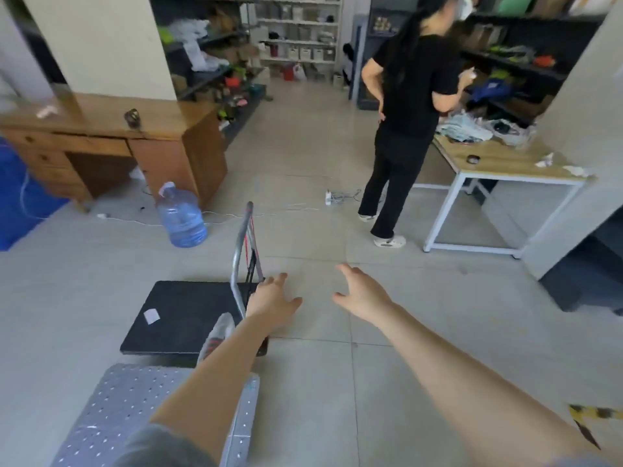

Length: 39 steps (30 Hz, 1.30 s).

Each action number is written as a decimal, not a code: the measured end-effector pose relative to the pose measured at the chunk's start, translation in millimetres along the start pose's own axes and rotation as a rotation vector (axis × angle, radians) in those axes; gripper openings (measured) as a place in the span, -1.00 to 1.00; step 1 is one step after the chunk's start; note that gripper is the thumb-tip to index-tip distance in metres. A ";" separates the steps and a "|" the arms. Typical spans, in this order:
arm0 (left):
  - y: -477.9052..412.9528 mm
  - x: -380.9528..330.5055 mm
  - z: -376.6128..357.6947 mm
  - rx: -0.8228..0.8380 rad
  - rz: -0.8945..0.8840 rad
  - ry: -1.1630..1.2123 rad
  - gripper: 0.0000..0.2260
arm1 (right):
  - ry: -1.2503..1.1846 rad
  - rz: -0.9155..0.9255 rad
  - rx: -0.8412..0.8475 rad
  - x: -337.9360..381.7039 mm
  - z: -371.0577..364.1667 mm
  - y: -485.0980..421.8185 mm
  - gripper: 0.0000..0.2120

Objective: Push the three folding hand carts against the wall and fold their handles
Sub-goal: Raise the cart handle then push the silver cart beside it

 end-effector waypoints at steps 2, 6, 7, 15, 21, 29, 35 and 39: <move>3.3 13.6 10.1 -0.063 0.065 0.029 -0.46 | 0.031 0.089 0.030 8.9 0.2 -15.4 -0.45; 8.9 46.1 31.1 -0.181 0.232 0.023 -0.47 | 0.042 0.286 0.107 51.4 -15.9 -48.1 -0.49; 5.6 53.4 38.3 -0.209 0.265 0.028 -0.46 | 0.040 0.332 0.111 65.0 -17.5 -58.6 -0.50; -22.6 113.4 69.7 -0.296 0.457 0.044 -0.37 | 0.068 0.519 0.216 120.9 -42.2 -130.1 -0.50; -21.9 141.9 89.1 -0.374 0.575 0.093 -0.37 | 0.118 0.615 0.279 151.3 -44.9 -179.7 -0.46; 70.2 199.0 86.4 -0.564 0.933 0.231 -0.38 | 0.236 1.065 0.453 264.3 -108.5 -148.4 -0.44; 130.9 198.3 63.5 -0.714 1.162 0.322 -0.34 | 0.293 1.265 0.619 301.2 -142.0 -126.7 -0.39; 136.6 186.9 31.1 -0.742 1.254 0.364 -0.32 | 0.397 1.350 0.744 291.1 -168.1 -120.1 -0.34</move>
Point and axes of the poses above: each hand's wrist, its own y-axis away from the middle knuckle, its own z-axis out of the back of the hand, x = y × z, the point moved 8 cm from there along -y, towards the middle knuckle, and after that the axes turned 6 degrees about y, right-handed, at the moved point
